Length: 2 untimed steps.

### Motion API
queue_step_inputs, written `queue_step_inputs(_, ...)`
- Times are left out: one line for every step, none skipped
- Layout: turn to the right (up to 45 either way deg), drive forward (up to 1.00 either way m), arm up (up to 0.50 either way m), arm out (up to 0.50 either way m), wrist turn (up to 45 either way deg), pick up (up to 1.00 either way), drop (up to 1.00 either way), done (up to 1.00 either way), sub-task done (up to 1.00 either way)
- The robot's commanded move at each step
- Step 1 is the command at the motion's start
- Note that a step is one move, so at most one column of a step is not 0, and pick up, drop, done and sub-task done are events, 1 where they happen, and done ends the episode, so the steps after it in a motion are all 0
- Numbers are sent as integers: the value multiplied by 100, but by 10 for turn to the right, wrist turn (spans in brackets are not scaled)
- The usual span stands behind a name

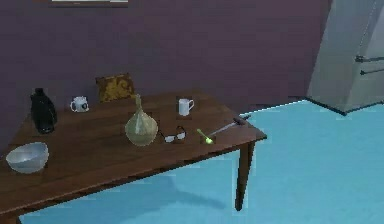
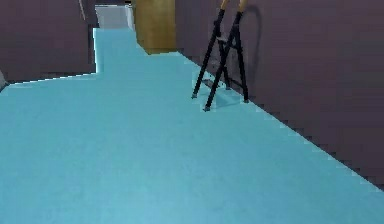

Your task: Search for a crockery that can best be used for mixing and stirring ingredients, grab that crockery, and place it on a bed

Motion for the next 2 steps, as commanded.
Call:
queue_step_inputs(0,30,0,0,0,0,0,0,0)
queue_step_inputs(-450,0,0,0,0,0,0,0,0)
